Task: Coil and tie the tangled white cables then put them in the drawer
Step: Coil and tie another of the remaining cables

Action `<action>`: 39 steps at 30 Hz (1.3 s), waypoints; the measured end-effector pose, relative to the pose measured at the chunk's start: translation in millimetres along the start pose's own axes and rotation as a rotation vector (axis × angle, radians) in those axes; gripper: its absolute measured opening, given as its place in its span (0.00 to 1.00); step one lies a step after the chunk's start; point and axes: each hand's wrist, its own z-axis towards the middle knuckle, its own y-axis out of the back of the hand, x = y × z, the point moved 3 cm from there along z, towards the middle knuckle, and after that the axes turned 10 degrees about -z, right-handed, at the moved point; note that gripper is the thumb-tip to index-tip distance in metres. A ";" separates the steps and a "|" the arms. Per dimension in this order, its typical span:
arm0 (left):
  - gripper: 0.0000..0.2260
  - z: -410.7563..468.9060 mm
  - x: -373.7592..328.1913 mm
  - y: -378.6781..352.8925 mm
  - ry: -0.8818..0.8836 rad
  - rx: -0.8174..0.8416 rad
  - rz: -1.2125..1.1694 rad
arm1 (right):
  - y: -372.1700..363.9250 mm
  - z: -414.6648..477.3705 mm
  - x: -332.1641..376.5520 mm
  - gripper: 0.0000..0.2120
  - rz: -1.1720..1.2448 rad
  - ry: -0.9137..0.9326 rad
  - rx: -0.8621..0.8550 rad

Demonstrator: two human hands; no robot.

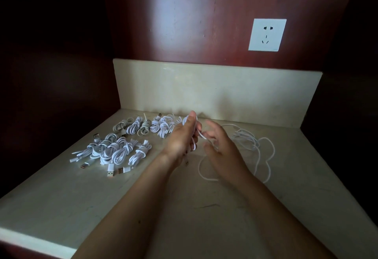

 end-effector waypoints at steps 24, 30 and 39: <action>0.12 -19.7 -2.7 -14.1 0.091 0.573 0.424 | 33.6 7.0 -3.1 0.15 0.351 -0.115 0.083; 0.11 -16.2 0.8 -14.7 0.015 0.598 0.504 | 37.9 5.6 -0.6 0.18 0.351 -0.204 0.106; 0.12 -22.4 0.8 -25.7 -0.039 0.629 0.516 | 32.8 -1.5 9.3 0.11 0.512 -0.273 0.272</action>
